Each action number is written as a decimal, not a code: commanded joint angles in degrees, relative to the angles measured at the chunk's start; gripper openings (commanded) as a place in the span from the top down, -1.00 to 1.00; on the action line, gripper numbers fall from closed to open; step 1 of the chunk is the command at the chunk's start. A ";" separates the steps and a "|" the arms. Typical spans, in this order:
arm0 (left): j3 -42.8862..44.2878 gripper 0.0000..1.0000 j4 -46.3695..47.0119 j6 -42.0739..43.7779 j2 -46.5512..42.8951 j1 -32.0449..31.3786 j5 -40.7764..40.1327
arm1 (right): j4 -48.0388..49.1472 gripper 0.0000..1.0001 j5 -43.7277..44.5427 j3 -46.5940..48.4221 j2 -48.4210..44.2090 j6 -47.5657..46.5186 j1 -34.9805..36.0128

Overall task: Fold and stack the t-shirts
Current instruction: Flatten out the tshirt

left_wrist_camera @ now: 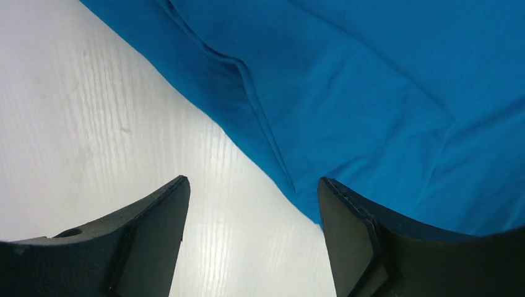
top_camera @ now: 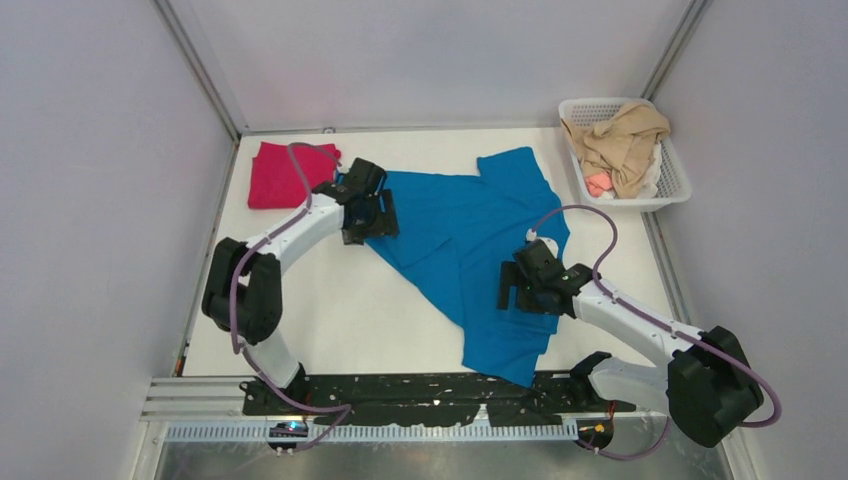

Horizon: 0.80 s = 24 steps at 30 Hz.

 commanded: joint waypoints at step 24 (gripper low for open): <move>-5.67 -0.24 17.04 -6.49 9.05 2.30 18.07 | 5.47 -0.90 -0.21 -0.60 5.74 0.90 -0.22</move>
